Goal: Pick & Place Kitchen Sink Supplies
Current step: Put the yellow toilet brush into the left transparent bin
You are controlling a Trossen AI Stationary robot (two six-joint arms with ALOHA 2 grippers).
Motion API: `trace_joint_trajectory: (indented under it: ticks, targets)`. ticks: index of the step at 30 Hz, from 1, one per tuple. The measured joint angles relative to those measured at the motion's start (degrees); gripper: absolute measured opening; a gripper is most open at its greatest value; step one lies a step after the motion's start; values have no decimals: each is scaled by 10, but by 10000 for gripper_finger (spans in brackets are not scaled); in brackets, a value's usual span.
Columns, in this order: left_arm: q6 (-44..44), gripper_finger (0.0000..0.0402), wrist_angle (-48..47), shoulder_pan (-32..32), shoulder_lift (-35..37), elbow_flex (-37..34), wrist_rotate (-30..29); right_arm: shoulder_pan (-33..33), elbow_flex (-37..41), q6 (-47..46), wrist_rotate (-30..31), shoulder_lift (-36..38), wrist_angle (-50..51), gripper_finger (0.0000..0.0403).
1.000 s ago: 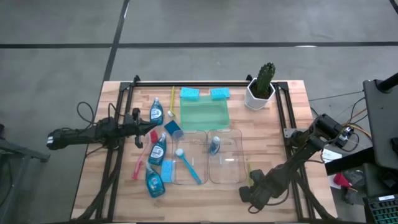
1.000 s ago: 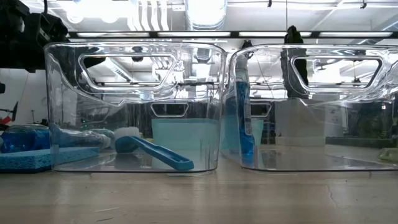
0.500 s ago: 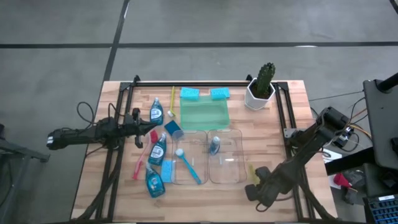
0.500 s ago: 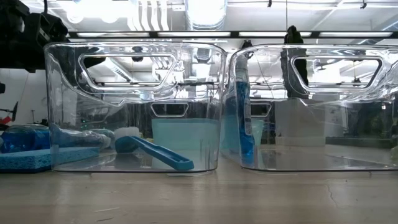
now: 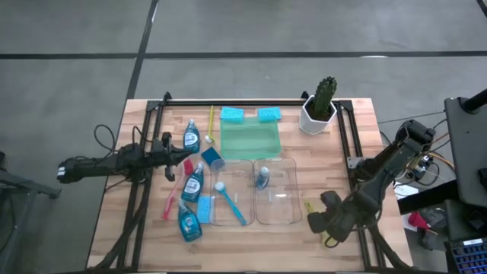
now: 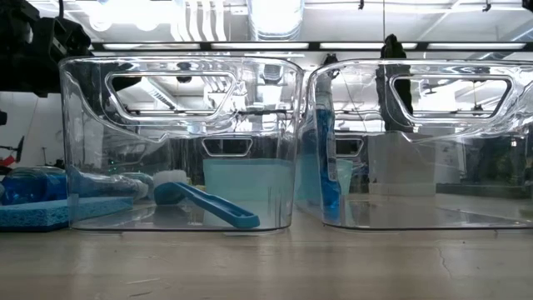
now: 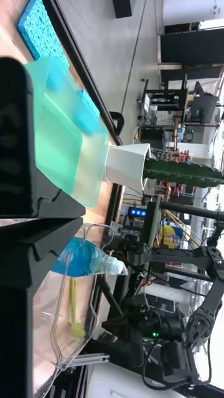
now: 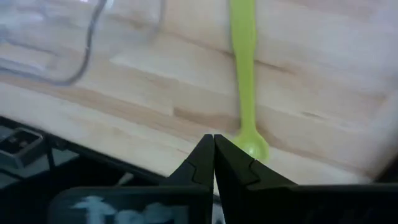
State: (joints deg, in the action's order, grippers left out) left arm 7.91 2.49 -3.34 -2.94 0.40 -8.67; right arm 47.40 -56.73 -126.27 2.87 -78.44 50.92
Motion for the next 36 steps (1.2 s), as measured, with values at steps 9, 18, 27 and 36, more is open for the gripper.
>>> trace_joint_trajectory:
  ticks: [9, 18, 27, 36]
  targets:
    - [0, 0, 0, 0, 0, 0, 0, 0, 2, 10, -29, -56, -46, 98]
    - [0, 0, 0, 0, 0, 0, 0, 1, 4, 36, -62, -134, -46, 194]
    - [0, 0, 0, 0, 0, 0, 0, 3, 5, 55, -94, -187, -69, 191]
    - [0, 0, 0, 0, 0, 0, 0, 3, 7, 61, -120, -211, -87, 147]
